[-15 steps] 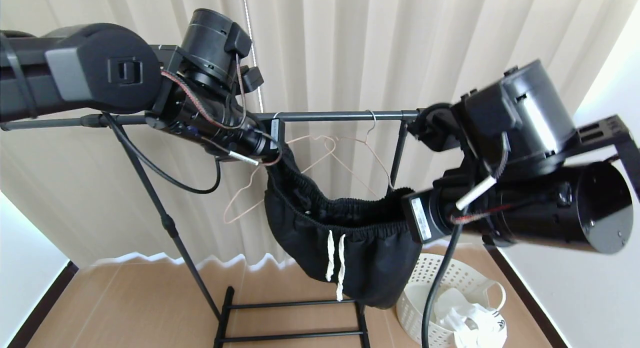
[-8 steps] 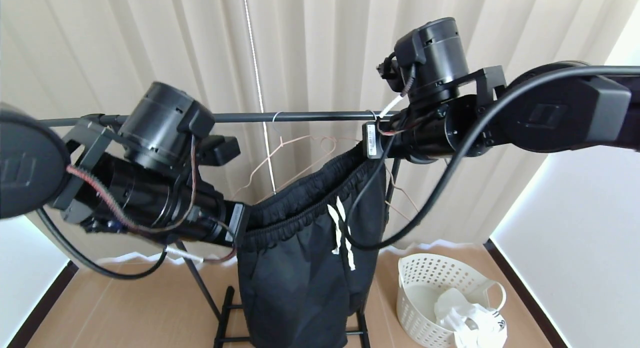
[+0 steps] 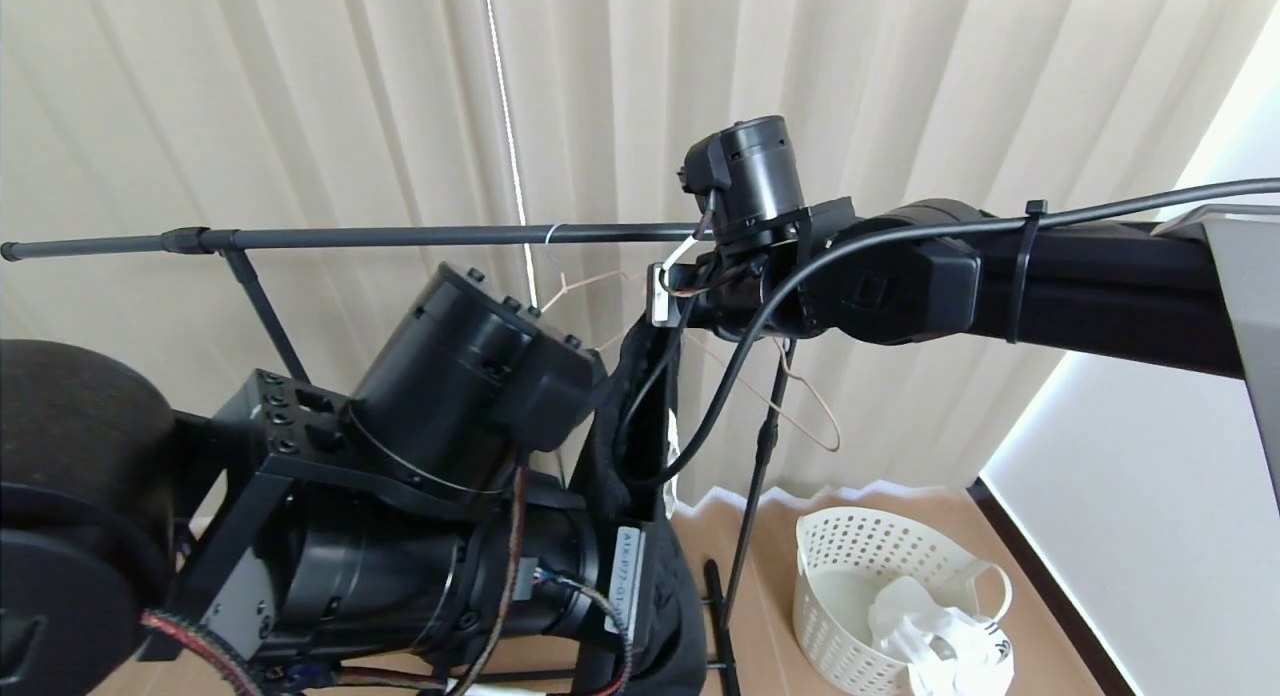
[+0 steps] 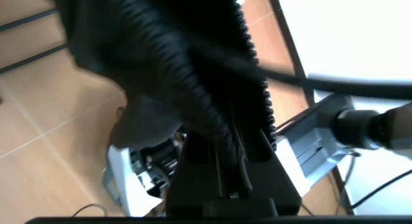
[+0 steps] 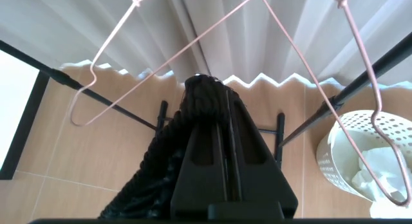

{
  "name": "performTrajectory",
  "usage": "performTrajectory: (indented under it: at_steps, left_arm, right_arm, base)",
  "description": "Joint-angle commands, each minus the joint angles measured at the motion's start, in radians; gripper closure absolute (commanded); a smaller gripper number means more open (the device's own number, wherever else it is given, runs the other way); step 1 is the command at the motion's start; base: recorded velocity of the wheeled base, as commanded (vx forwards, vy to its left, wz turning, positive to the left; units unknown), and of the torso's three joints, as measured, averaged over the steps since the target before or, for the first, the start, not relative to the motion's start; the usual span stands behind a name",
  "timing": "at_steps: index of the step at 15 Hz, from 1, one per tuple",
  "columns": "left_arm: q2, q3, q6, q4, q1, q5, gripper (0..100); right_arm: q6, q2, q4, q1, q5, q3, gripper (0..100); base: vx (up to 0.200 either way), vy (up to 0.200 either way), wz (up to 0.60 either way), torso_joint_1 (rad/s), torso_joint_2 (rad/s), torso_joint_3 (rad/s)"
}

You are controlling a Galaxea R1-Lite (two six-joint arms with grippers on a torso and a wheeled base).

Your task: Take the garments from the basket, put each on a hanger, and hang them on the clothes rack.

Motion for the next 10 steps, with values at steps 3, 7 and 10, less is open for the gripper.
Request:
performTrajectory:
  at_steps: [3,7,10]
  left_arm:
    - [0.068,-0.038,-0.022,-0.019,-0.027,0.004,100]
    - [0.064,0.014,-0.009,-0.011,0.014,0.155,100]
    - [0.019,0.037,0.026,-0.014,0.154,0.187,100]
  right_arm:
    - [0.022,0.014,0.001,0.001,0.001,-0.001,100]
    - [0.052,-0.049,0.029,-0.030,0.007,-0.001,100]
    - [0.054,-0.224,0.071,-0.114,0.007,0.187,100]
  base:
    - [0.000,0.000,0.00,0.000,0.00,0.000]
    - [0.000,0.000,0.00,0.000,0.00,0.000]
    - [0.000,0.000,0.00,0.000,0.00,0.000]
